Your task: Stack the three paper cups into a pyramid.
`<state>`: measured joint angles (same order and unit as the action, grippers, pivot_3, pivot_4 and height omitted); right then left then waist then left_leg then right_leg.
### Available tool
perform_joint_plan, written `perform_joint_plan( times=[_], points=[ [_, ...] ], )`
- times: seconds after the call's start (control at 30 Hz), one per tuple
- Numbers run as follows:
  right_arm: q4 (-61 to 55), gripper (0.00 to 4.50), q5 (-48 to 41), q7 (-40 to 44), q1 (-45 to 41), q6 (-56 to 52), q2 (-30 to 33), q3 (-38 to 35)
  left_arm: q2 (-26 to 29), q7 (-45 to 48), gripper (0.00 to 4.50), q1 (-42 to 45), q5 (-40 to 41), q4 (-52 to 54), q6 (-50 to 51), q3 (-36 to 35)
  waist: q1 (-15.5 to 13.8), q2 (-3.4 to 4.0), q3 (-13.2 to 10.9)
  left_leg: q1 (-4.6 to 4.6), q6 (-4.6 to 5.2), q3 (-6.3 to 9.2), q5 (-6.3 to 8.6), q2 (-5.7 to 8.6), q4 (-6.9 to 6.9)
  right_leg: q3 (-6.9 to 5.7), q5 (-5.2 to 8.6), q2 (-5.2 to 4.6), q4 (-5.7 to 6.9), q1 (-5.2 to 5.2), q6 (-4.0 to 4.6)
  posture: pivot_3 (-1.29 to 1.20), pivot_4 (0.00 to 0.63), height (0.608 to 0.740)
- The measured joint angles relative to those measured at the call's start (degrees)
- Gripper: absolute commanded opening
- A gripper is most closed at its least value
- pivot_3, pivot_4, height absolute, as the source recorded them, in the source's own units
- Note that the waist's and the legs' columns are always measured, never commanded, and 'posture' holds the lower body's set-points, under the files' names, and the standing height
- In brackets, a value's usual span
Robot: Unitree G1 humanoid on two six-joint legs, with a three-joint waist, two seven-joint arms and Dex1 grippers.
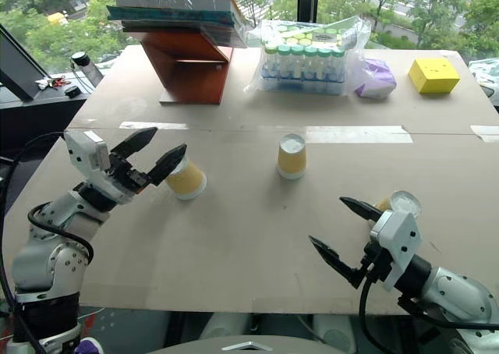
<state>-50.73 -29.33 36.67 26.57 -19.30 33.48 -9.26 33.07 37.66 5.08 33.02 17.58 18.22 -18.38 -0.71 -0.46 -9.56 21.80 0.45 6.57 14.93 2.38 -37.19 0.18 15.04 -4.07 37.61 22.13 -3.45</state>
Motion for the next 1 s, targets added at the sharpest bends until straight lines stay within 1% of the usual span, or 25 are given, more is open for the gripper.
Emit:
perform_joint_plan(
  times=[0.13,0.37,0.6,0.9,1.0],
  points=[
    [0.06,4.50,0.14,0.13,0.86,0.68,-0.05,0.02,0.45,-2.25,4.42,0.10,-0.87,-0.58,3.83,1.07,0.20,-0.01,-0.01,0.00,-0.01,0.01,0.00,-0.01,0.01,0.00,0.00,0.01,0.01,0.02,0.00,0.00,0.150,0.740],
    [0.07,4.50,1.67,-0.06,1.66,1.83,-0.80,1.08,1.80,-1.15,4.42,-1.37,-1.03,-1.46,6.55,0.99,0.05,-0.01,-0.01,0.00,-0.01,0.00,0.00,-0.02,0.01,0.02,0.00,0.00,0.01,0.02,0.01,0.00,0.150,0.740],
    [0.08,4.50,2.37,-0.58,1.81,2.09,-1.22,1.77,3.18,-0.11,4.42,-1.57,-3.11,-4.06,6.77,1.05,0.05,-0.01,0.00,0.01,-0.01,0.00,0.00,-0.02,0.00,0.02,0.00,0.00,0.00,0.02,0.01,0.00,0.150,0.740],
    [0.08,4.50,2.36,-0.52,2.43,2.22,-1.21,2.08,3.23,0.77,4.42,-2.89,-4.26,-5.41,6.65,1.05,0.06,-0.01,-0.01,0.00,-0.01,0.00,0.00,-0.03,0.01,0.03,0.00,-0.02,0.01,0.02,0.01,0.00,0.150,0.740],
    [0.11,4.50,2.34,-0.06,2.40,2.37,-1.16,2.08,3.22,1.26,4.42,-2.51,-5.10,-7.29,6.33,2.34,0.03,-0.01,0.00,0.00,-0.01,0.00,0.00,-0.03,0.00,0.03,0.00,-0.02,0.01,0.02,0.01,0.00,0.150,0.740]
  ],
)
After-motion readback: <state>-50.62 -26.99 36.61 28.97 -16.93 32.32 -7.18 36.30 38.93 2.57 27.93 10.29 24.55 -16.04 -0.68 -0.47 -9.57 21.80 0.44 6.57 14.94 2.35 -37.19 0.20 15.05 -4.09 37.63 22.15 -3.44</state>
